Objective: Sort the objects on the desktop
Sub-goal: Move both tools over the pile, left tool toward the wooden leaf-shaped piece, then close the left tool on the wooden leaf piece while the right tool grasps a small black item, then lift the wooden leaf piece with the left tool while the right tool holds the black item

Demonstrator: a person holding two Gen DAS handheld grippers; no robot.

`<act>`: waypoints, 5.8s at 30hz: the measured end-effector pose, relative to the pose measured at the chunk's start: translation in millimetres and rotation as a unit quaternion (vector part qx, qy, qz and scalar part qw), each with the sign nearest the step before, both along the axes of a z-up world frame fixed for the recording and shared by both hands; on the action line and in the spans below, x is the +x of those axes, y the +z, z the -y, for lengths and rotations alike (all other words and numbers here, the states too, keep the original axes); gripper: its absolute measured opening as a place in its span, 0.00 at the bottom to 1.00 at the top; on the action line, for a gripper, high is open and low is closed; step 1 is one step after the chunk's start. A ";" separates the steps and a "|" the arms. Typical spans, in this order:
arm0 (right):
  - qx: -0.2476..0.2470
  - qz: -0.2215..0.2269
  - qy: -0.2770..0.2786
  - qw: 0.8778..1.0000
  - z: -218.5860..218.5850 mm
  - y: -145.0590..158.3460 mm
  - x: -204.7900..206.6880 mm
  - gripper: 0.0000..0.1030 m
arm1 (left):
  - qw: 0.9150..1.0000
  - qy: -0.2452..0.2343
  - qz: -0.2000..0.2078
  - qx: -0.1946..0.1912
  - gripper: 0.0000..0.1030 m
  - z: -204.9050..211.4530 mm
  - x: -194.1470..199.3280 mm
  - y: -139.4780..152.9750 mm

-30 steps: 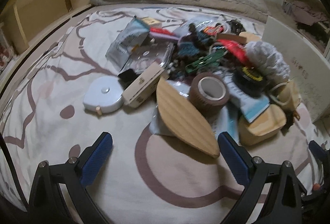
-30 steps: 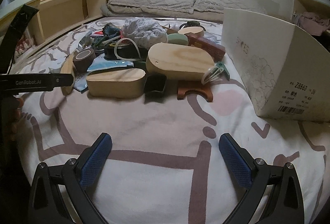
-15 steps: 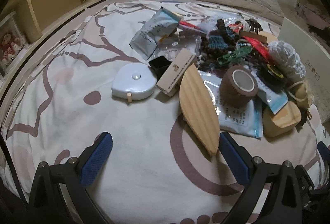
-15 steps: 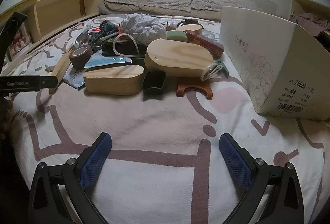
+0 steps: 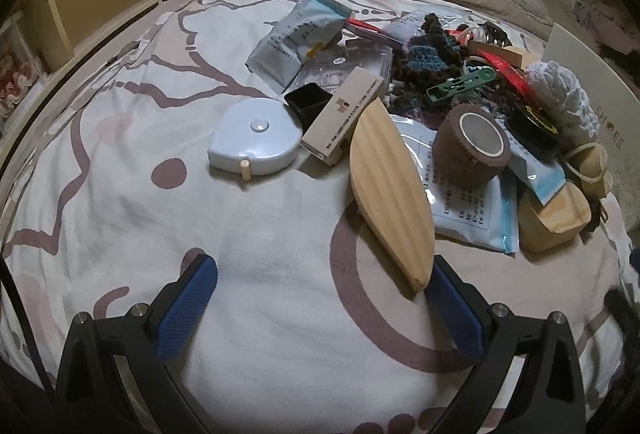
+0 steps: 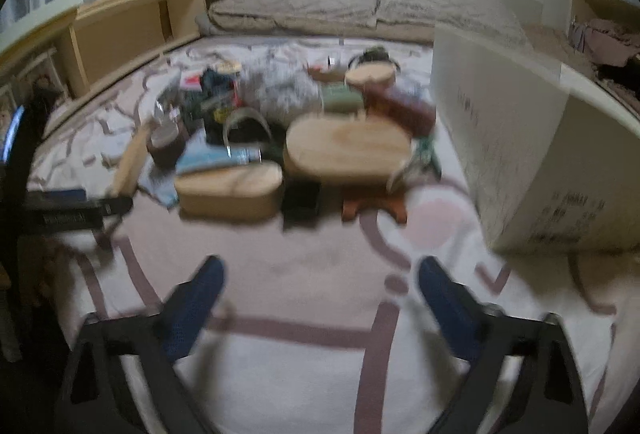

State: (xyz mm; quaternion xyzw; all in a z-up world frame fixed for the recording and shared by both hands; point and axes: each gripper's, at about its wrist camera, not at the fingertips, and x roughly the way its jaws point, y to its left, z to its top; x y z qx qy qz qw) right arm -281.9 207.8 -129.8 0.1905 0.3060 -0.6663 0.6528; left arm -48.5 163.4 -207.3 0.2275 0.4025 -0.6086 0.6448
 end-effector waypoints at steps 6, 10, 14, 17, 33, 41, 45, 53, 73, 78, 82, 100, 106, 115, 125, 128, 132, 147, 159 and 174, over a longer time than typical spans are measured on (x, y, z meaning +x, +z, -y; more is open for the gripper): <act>-0.006 0.030 -0.006 1.000 19.7 9.8 -2.5 0.59 | 0.998 0.008 -0.056 -0.025 0.98 -5.5 11.7 5.9; -0.002 0.036 -0.003 0.999 30.9 8.6 -1.4 0.59 | 0.997 0.000 -0.059 -0.042 0.88 -5.7 9.4 11.0; 0.007 0.018 0.004 1.000 39.2 2.9 3.1 0.46 | 0.997 -0.019 -0.042 -0.056 0.73 -3.9 -0.2 15.1; 0.018 0.018 0.001 1.000 46.5 -2.9 1.4 0.44 | 0.997 -0.035 -0.032 -0.062 0.72 -2.0 -7.2 16.2; 0.019 0.029 0.037 0.999 31.2 11.5 3.0 0.23 | 0.994 -0.038 -0.070 -0.069 0.34 3.7 -5.5 13.5; 0.032 0.028 0.038 0.998 5.1 22.8 0.2 0.23 | 0.993 -0.049 -0.070 -0.076 0.29 -4.9 -7.6 17.8; 0.041 0.023 0.033 0.998 -6.6 21.5 -3.4 0.23 | 0.992 -0.058 -0.083 -0.082 0.29 -13.3 -9.8 22.4; 0.068 0.027 0.022 0.997 -25.6 16.5 -12.7 0.23 | 0.988 -0.080 -0.091 -0.096 0.29 -45.2 -34.8 33.6; 0.061 0.056 0.012 0.996 -26.6 22.9 -21.5 0.23 | 0.982 -0.101 -0.152 -0.049 0.44 -66.5 -52.3 26.6; 0.060 0.060 0.006 0.996 -26.3 23.1 -26.4 0.23 | 0.977 -0.130 -0.163 -0.048 0.46 -77.0 -63.1 31.6; 0.063 0.064 0.002 0.996 -25.7 21.2 -31.4 0.23 | 0.969 -0.155 -0.186 -0.044 0.46 -82.0 -71.7 33.0; 0.062 0.071 0.039 0.995 -28.5 13.2 -25.9 0.23 | 0.983 -0.111 -0.132 -0.061 0.72 -70.4 -77.8 36.7; 0.060 0.073 0.043 0.995 -28.2 10.6 -23.0 0.23 | 0.985 -0.092 -0.136 -0.052 0.72 -55.4 -73.8 34.0; 0.063 0.075 0.044 0.994 -26.1 7.7 -23.8 0.24 | 0.992 -0.072 -0.092 -0.047 0.72 -28.5 -83.7 33.7; 0.059 0.070 0.045 0.995 -27.0 9.7 -24.9 0.63 | 0.996 -0.057 -0.054 -0.039 0.72 -34.3 -71.1 24.4; 0.041 0.066 0.054 0.996 -31.6 14.0 -22.0 0.76 | 0.996 -0.050 -0.056 -0.039 0.72 -38.8 -63.0 23.6; 0.038 0.049 0.055 0.997 -28.2 12.4 -17.6 0.76 | 0.996 -0.049 -0.061 -0.042 0.72 -43.2 -56.9 22.3; 0.045 0.024 0.045 0.998 -10.0 -5.7 -9.6 0.42 | 0.994 -0.068 -0.074 -0.043 0.49 -38.8 -63.2 24.3; 0.039 0.046 0.049 0.997 -11.4 -2.5 -16.6 0.26 | 0.992 -0.068 -0.099 -0.045 0.38 -39.1 -55.8 25.3; 0.040 0.036 0.052 0.997 -17.4 -2.4 -14.2 0.24 | 0.990 -0.078 -0.104 -0.063 0.34 -49.0 -55.5 34.7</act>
